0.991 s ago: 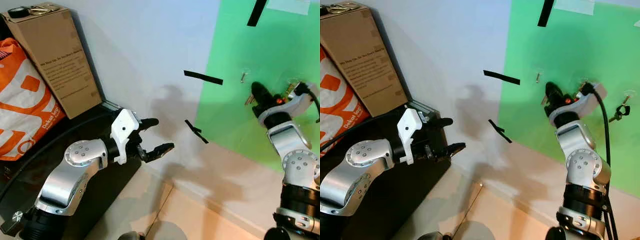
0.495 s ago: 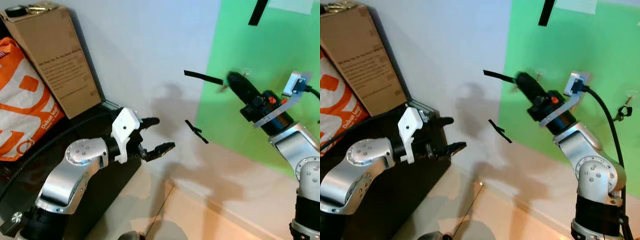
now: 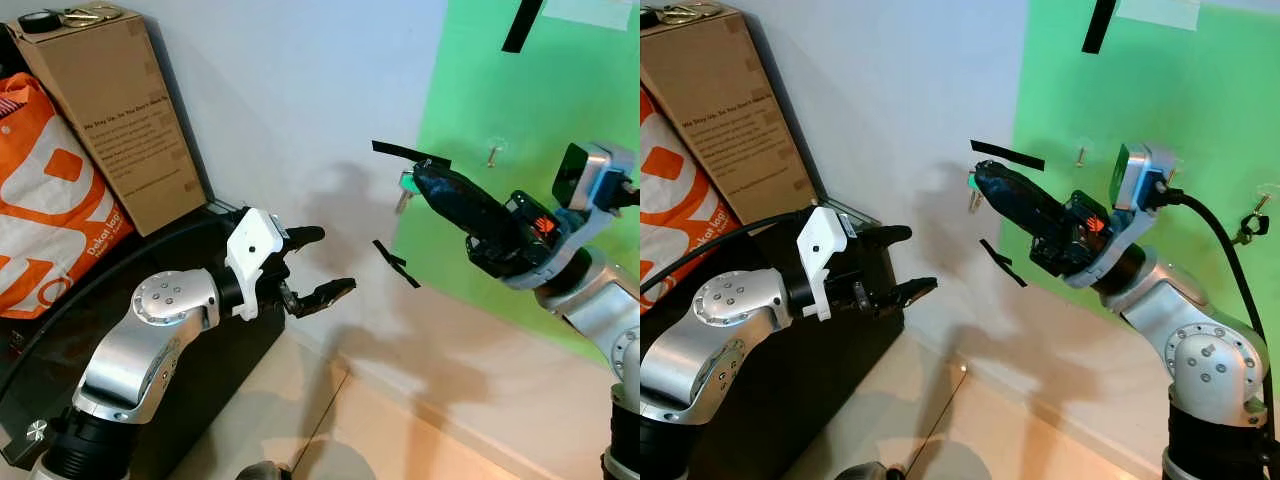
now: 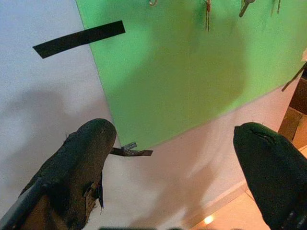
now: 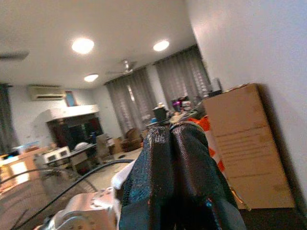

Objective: Hang keys on a hook

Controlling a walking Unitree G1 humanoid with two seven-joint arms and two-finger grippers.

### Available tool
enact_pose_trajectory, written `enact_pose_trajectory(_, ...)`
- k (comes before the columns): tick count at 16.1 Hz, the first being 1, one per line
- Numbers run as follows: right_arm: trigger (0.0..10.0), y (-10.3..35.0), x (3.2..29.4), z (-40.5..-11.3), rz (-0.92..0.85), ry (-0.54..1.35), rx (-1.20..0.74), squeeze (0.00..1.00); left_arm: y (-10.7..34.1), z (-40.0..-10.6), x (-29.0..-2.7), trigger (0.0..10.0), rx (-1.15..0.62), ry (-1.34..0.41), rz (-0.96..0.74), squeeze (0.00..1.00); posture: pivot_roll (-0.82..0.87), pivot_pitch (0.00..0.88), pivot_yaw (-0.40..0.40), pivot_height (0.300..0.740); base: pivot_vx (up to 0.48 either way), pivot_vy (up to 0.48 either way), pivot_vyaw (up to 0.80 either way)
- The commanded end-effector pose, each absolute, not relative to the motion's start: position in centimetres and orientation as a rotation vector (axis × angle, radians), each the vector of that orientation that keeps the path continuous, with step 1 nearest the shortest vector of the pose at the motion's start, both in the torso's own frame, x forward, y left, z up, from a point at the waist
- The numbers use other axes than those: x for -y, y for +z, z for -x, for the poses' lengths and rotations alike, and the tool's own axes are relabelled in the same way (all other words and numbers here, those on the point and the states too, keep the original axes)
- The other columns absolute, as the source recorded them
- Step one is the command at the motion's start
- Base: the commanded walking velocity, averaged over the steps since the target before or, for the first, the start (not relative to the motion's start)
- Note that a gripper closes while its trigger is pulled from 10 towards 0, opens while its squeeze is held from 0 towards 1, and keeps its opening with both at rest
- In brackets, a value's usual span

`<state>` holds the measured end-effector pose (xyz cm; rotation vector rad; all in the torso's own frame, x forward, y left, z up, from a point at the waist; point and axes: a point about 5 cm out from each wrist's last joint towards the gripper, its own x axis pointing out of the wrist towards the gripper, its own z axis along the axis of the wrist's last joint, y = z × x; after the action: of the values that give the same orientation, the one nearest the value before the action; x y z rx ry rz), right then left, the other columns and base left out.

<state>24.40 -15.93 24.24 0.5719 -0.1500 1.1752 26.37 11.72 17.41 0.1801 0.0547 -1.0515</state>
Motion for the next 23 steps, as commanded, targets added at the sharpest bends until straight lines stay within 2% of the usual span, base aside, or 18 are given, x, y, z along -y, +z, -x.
enact_pose_trajectory(1, 10.0, 24.7, 15.7, -23.9, -0.562, 1.223, 0.158, 0.0, 18.1, -26.3, -11.4, 10.0, -0.027, -1.073, -0.189, 0.0, -0.02, 0.0, 0.053, 0.74, 0.0, 0.0, 0.0)
enact_pose_trajectory(5, 10.0, 24.7, 15.8, -23.8, -0.562, 1.226, 0.154, 0.0, 18.1, -26.2, -11.3, 10.0, -0.027, -1.074, -0.187, 0.0, -0.02, 0.0, 0.051, 0.74, 0.0, 0.0, 0.0)
enact_pose_trajectory(7, 10.0, 24.1, 16.1, -24.9, -0.526, 1.109, 0.144, 0.0, 18.1, -26.1, -11.2, 10.0, -0.027, -1.077, -0.185, 0.0, -0.02, 0.0, 0.049, 0.74, 0.0, 0.0, 0.0)
enact_pose_trajectory(10, 10.0, 24.0, 16.1, -25.1, -0.536, 1.095, 0.145, 0.0, 18.0, -26.1, -11.1, 10.0, -0.028, -1.078, -0.185, 0.0, -0.02, 0.0, 0.047, 0.74, 0.0, 0.0, 0.0)
enact_pose_trajectory(11, 10.0, 22.8, 16.5, -26.7, -0.453, 0.929, 0.068, 0.0, 18.0, -26.2, -11.2, 10.0, -0.028, -1.065, -0.201, 0.0, -0.02, 0.0, 0.046, 0.74, 0.0, 0.0, 0.0)
enact_pose_trajectory(13, 10.0, 21.2, 17.4, -28.6, -0.311, 0.715, 0.004, 0.0, 18.0, -26.5, -11.3, 10.0, -0.013, -1.036, -0.209, 0.0, -0.02, 0.0, 0.046, 0.74, 0.0, 0.0, 0.0)
enact_pose_trajectory(16, 10.0, 21.3, 17.6, -29.3, -0.322, 0.624, 0.019, 0.0, 18.0, -26.4, -11.3, 10.0, -0.017, -1.044, -0.21, 0.0, -0.02, 0.0, 0.044, 0.74, 0.0, 0.0, 0.0)
enact_pose_trajectory(18, 10.0, 20.5, 17.6, -29.6, -0.267, 0.594, -0.037, 0.0, 18.0, -26.5, -11.3, 10.0, -0.02, -1.045, -0.21, 0.0, -0.02, 0.0, 0.042, 0.74, 0.0, 0.0, 0.0)
enact_pose_trajectory(19, 10.0, 22.9, 17.3, -29.8, -0.328, 0.595, 0.135, 0.0, 18.0, -26.6, -11.5, 10.0, -0.019, -1.04, -0.213, 0.0, -0.02, 0.0, 0.041, 0.74, 0.0, 0.0, 0.0)
enact_pose_trajectory(20, 10.0, 24.0, 17.3, -29.7, -0.376, 0.602, 0.207, 0.0, 18.0, -26.7, -11.5, 10.0, -0.019, -1.039, -0.214, 0.0, -0.02, 0.0, 0.042, 0.74, 0.0, 0.0, 0.0)
enact_pose_trajectory(21, 10.0, 27.2, 17.5, -28.9, -0.545, 0.669, 0.381, 0.0, 18.0, -26.7, -11.6, 10.0, -0.021, -1.039, -0.214, 0.0, -0.02, 0.0, 0.044, 0.74, 0.0, 0.0, 0.0)
enact_pose_trajectory(22, 10.0, 27.8, 17.4, -28.4, -0.562, 0.711, 0.406, 0.0, 17.9, -26.7, -11.6, 10.0, -0.023, -1.041, -0.211, 0.0, -0.02, 0.0, 0.047, 0.74, 0.0, 0.0, 0.0)
enact_pose_trajectory(23, 10.0, 26.3, 16.8, -28.4, -0.463, 0.721, 0.328, 0.0, 17.8, -26.7, -11.5, 10.0, -0.024, -1.044, -0.21, 0.0, -0.02, 0.0, 0.048, 0.74, 0.0, 0.0, 0.0)
